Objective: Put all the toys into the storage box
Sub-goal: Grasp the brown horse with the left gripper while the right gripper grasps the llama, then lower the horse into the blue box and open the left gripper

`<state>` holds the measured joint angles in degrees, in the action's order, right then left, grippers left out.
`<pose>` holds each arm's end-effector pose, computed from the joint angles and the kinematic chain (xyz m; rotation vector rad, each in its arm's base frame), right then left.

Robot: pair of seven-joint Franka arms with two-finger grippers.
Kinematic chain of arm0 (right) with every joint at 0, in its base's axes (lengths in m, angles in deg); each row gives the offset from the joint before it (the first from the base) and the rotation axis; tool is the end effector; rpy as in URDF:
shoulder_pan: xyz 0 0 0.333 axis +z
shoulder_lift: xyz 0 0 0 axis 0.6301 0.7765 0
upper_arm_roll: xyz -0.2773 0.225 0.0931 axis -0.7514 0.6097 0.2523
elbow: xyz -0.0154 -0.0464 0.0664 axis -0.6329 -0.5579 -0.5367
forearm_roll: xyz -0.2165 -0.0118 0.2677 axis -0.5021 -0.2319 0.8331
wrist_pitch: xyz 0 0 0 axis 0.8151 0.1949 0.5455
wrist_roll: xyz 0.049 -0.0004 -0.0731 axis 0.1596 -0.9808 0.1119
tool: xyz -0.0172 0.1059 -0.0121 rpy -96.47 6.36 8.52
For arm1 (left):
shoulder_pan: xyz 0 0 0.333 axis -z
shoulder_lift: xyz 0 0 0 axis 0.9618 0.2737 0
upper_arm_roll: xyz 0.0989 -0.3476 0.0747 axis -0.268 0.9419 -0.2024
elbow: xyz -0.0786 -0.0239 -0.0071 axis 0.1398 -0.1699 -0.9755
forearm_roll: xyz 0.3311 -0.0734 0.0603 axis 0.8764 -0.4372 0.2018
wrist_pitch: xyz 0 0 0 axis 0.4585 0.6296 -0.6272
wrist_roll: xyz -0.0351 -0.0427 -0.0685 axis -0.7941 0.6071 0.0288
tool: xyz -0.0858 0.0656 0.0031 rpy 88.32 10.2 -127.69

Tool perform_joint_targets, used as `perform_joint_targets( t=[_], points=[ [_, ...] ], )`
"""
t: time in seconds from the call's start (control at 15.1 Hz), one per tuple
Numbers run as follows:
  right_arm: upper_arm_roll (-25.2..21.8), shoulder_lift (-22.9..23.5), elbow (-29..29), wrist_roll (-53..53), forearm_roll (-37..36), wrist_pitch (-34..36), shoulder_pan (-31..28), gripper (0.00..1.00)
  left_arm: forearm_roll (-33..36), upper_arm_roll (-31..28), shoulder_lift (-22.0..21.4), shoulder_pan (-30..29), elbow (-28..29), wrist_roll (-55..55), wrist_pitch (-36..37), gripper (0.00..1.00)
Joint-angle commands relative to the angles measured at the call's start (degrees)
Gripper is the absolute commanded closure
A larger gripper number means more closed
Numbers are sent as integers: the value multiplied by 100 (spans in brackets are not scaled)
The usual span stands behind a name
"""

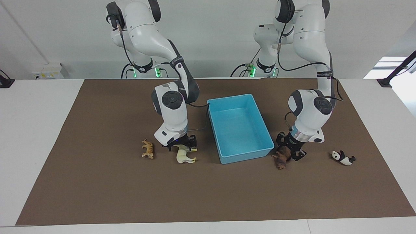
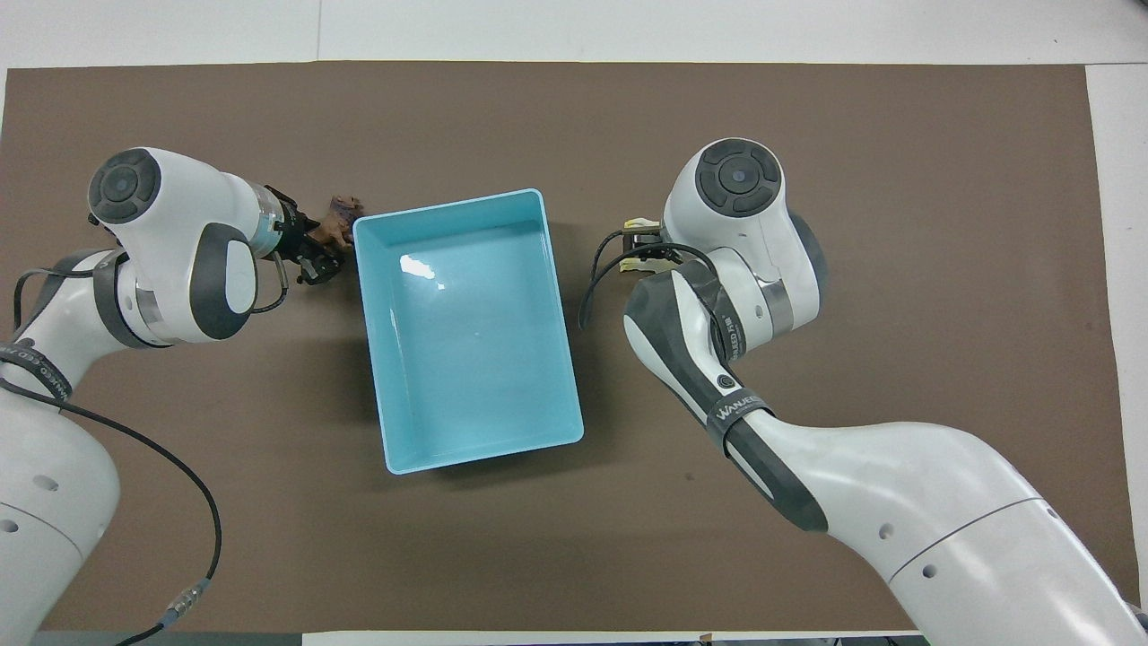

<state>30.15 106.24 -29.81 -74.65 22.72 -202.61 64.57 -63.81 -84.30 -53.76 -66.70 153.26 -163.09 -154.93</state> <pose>0.6237 0.2593 0.3843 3.1183 -0.0387 0.0860 0.6276 -0.0893 0.3786 1.4928 2.5921 -0.0780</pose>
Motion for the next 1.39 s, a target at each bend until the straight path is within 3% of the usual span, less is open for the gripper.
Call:
perform_joint_targets(
  t=[0.0, 0.13, 0.4, 0.46, 0.8, 1.0, 1.13, 1.26, 1.33],
  points=[
    [-7, 35, -55, 78, -86, -152, -20, 0, 93, -74, -171, 85, 212, -44, -64, 90],
    [-7, 44, -107, 87, -95, -187, -55, 0, 259, -74, -145, 6, -77, -18, 259, 91],
    [-15, 202, -99, 52, -95, -372, -11, 0, 225, -48, 23, -240, -1369, 78, 1052, 91],
    [-7, 202, -99, 35, -86, -372, -3, 5, 225, -22, 5, -223, -1493, 87, 1113, 91],
    [-7, 202, -107, -176, -86, -354, 67, 5, 295, 514, -495, 5, -1494, 131, 1859, 91],
    [-7, 202, -142, -422, -86, -363, 103, 5, 286, 515, -671, 575, -1433, 123, 2168, 91],
    [-7, 185, -213, -501, -86, -346, 155, 5, 304, 515, -855, 962, -1022, 175, 2099, 87],
    [-15, 185, -213, -458, -95, -380, 147, 22, 408, 506, -1040, 1296, -591, 237, 1959, 71],
    [-24, 193, -178, -388, -104, -424, 68, 33, 610, 506, -1102, 1359, -449, 420, 1906, 6]
  ],
)
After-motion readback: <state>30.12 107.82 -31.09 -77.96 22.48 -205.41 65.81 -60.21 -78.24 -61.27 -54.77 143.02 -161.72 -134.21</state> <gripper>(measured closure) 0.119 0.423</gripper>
